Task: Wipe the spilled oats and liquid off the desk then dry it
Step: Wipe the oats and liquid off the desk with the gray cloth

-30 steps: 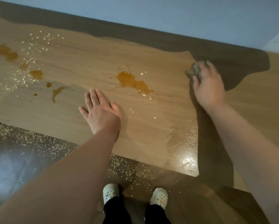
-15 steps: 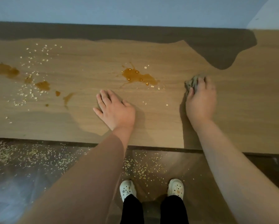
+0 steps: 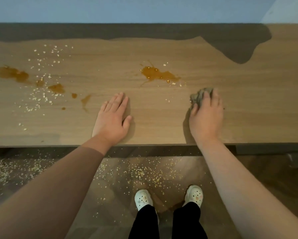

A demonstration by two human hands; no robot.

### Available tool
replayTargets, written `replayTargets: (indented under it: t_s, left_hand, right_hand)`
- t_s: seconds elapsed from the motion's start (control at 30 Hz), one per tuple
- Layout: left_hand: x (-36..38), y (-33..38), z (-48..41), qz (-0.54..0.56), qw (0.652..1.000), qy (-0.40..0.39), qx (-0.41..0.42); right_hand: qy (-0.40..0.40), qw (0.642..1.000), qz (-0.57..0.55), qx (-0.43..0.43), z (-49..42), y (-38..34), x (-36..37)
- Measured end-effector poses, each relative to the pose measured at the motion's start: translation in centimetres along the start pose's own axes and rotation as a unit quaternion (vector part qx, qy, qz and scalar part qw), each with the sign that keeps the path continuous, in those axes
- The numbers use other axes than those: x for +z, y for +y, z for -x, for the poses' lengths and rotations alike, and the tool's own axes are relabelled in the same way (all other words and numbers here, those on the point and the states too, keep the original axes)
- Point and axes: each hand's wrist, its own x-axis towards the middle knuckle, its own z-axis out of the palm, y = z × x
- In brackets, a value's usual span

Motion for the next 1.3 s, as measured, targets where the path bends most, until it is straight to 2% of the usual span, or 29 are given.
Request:
replayTargets:
  t_s: [0.07,0.13,0.2,0.27,0.33,0.37,0.43,0.5,0.57,0.6,0.63,0.7,0.77,0.8,0.83,0.9,0.97,1.0,1.03,1.07,1.13,1.17,1.2,1.23,1.3]
  left_hand:
    - [0.1,-0.1,0.1,-0.001,1.0,-0.002,-0.002]
    - [0.2,0.0,0.1,-0.004,1.0,-0.006,-0.004]
    - [0.2,0.2,0.1,-0.004,1.0,-0.01,-0.004]
    - [0.1,0.2,0.2,0.002,1.0,-0.009,-0.006]
    - [0.0,0.2,0.2,0.009,1.0,-0.008,-0.009]
    - [0.0,0.2,0.2,0.012,1.0,-0.007,-0.01]
    - [0.0,0.3,0.2,0.011,1.0,-0.006,-0.01]
    - [0.0,0.2,0.2,0.009,1.0,-0.007,-0.011]
    - [0.0,0.1,0.2,0.01,1.0,-0.005,-0.011]
    - [-0.1,0.2,0.2,0.012,1.0,-0.005,-0.009]
    - [-0.1,0.2,0.2,0.015,1.0,-0.004,-0.009]
    - [-0.1,0.2,0.1,0.018,1.0,-0.002,-0.009]
    - [-0.1,0.2,0.1,0.021,1.0,0.001,-0.01]
    - [-0.1,0.2,0.2,0.022,1.0,0.001,-0.01]
    - [0.0,0.2,0.2,0.022,1.0,0.0,-0.011]
    - [0.0,0.2,0.3,0.019,1.0,0.0,-0.011]
    - [-0.1,0.2,0.3,0.022,1.0,0.001,-0.011]
    - [-0.1,0.3,0.3,0.024,1.0,0.002,-0.011]
    - [-0.2,0.3,0.3,0.026,1.0,0.002,-0.011]
    - [-0.2,0.3,0.2,0.027,1.0,0.003,-0.01]
    - [-0.2,0.3,0.3,0.028,1.0,0.005,-0.011]
    - [-0.2,0.3,0.3,0.028,1.0,0.006,-0.012]
    - [-0.1,0.3,0.3,0.027,1.0,0.007,-0.011]
    - [-0.1,0.3,0.3,0.027,1.0,0.008,-0.009]
    - [-0.1,0.3,0.2,0.028,1.0,0.009,-0.007]
  right_hand:
    - [-0.029,0.998,0.008,-0.063,1.4,-0.6,0.3]
    - [-0.037,0.997,-0.002,-0.069,0.9,1.3,-0.4]
    - [-0.004,1.0,-0.014,-0.006,0.0,4.6,-1.3]
    - [0.032,0.995,-0.024,0.095,-0.4,6.4,-1.8]
    - [0.055,0.986,-0.008,0.159,-0.1,4.7,-1.1]
    - [0.057,0.986,0.001,0.159,0.4,3.0,-0.6]
    - [0.047,0.995,0.008,0.083,2.4,-0.4,0.5]
    - [-0.01,0.999,0.0,-0.036,4.6,-1.7,1.1]
    - [-0.056,0.99,-0.007,-0.127,4.8,0.4,0.1]
    - [-0.053,0.99,-0.012,-0.131,4.2,2.4,-0.6]
    - [-0.036,0.994,-0.016,-0.098,3.6,4.5,-1.2]
    - [0.023,0.999,-0.019,0.042,2.0,7.7,-2.1]
    - [0.062,0.985,-0.007,0.158,1.5,7.2,-1.8]
    - [0.066,0.983,-0.001,0.172,1.7,5.7,-1.5]
    - [0.061,0.987,0.002,0.149,2.4,4.1,-1.1]
    - [0.022,1.0,0.0,0.016,4.7,1.8,0.0]
    - [-0.037,0.991,0.012,-0.128,6.3,2.0,-0.1]
    - [-0.057,0.985,0.018,-0.163,5.8,3.1,-0.6]
    - [-0.061,0.986,0.018,-0.153,4.8,4.6,-0.9]
    - [-0.044,0.994,0.006,-0.098,3.6,6.1,-1.3]
    - [0.022,0.996,-0.035,0.082,1.3,7.6,-2.0]
    - [0.046,0.988,-0.03,0.147,0.9,7.0,-1.9]
    - [0.061,0.984,-0.01,0.168,1.2,5.4,-1.5]
    - [0.067,0.987,0.007,0.143,2.0,3.5,-0.9]
    - [0.034,0.999,-0.001,0.005,4.9,0.0,0.6]
